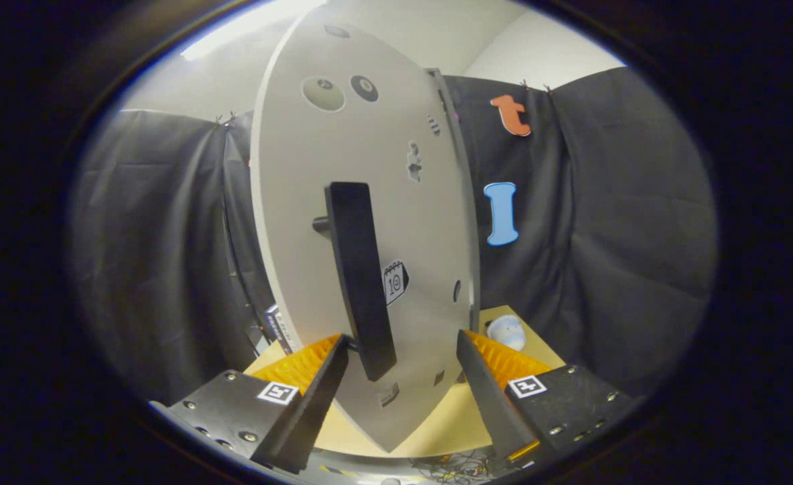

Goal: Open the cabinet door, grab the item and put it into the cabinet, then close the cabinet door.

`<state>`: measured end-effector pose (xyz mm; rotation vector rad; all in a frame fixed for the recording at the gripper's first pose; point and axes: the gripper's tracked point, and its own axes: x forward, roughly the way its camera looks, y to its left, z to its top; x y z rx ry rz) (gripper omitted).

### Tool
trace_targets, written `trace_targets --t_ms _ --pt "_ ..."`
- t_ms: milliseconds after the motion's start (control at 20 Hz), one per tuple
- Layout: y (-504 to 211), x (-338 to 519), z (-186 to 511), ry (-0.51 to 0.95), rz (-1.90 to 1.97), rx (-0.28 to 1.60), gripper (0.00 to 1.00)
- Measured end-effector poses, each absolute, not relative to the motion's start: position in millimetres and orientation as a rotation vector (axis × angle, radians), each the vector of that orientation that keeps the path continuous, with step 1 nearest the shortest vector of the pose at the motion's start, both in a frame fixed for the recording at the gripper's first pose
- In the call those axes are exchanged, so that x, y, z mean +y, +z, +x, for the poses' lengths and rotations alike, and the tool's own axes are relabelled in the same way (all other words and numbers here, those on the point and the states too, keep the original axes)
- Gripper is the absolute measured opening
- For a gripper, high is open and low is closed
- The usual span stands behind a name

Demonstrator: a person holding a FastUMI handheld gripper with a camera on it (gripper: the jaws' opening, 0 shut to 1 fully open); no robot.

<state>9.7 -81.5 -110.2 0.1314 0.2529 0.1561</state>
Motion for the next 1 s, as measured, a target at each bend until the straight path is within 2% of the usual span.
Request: trace_targets --t_ms 500,850,1000 --pt "-118 17 89 0.346 0.115 0.225 1.00" --pt "-121 71 129 0.382 -0.002 0.194 1.00" --pt "-128 72 141 0.320 -0.004 0.181 1.00"
